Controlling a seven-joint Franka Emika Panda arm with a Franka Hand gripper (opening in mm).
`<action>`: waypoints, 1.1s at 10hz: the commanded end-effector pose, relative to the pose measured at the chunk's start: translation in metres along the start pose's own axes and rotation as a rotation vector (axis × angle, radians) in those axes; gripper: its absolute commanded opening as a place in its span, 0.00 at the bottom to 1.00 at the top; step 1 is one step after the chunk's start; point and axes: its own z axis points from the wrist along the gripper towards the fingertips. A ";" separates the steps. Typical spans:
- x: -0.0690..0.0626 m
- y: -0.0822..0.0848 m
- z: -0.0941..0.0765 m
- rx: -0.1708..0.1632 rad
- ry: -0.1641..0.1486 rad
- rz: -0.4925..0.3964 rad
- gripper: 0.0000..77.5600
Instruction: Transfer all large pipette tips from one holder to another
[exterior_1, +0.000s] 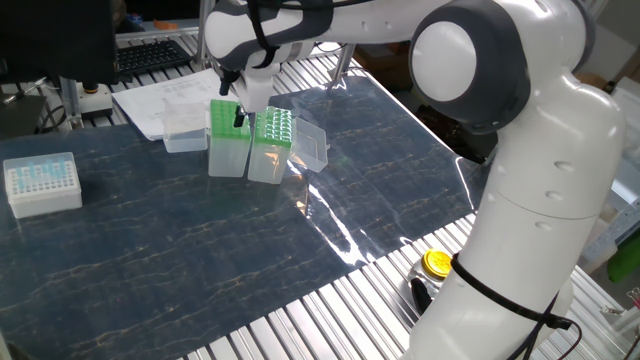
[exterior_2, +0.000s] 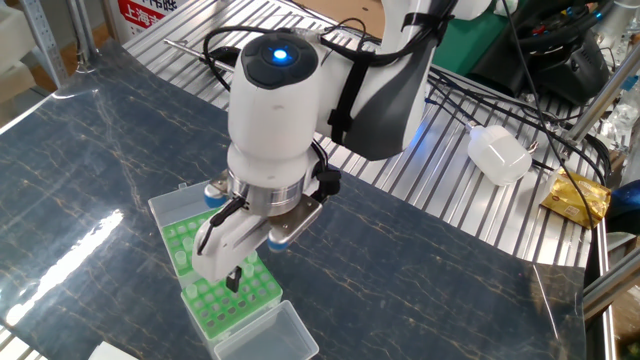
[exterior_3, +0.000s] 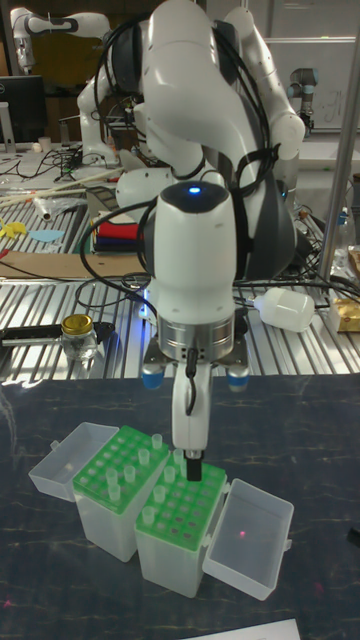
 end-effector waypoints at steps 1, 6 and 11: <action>-0.004 0.002 0.001 -0.003 -0.002 -0.008 1.00; -0.006 0.003 0.014 -0.009 -0.003 -0.001 1.00; -0.011 0.001 0.031 -0.016 -0.012 -0.005 1.00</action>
